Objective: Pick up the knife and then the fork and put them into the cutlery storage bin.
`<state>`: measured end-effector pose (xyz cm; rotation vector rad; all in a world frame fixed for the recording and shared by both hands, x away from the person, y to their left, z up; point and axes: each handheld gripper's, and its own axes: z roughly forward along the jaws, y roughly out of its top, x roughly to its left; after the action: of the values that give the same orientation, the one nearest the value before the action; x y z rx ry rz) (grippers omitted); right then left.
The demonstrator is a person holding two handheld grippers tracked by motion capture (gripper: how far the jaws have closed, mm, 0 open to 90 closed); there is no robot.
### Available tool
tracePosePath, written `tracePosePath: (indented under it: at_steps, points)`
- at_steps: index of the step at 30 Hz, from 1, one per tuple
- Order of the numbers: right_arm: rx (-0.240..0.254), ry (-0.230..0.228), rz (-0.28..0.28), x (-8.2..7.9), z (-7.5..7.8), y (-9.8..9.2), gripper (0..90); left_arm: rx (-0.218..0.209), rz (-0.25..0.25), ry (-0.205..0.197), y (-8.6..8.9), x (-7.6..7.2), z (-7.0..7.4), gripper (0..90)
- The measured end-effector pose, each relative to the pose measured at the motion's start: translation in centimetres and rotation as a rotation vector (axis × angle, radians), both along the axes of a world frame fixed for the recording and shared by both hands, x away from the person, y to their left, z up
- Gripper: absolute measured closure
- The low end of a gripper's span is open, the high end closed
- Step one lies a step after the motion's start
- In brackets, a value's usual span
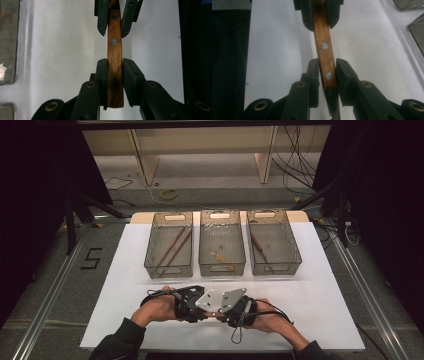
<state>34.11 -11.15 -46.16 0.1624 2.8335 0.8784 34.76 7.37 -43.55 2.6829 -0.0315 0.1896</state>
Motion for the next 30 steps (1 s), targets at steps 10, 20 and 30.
tracePosePath:
  at_steps: [10, 20, 30]
  points:
    - [-0.008, -0.011, 0.034, -0.4, 0.1, 0.0, 78.0, -0.026, 0.016, -0.013, 0.1, -0.1, 0.4, 69.4]
    - [0.007, -0.026, -0.020, 0.0, 0.7, -0.8, 78.0, -0.217, 0.184, -0.027, 2.2, 0.6, 1.5, 32.1]
    - [0.029, -0.029, -0.107, 1.1, 1.1, -2.1, 78.0, -0.369, 0.350, -0.020, 5.1, 1.2, 1.1, 25.0]
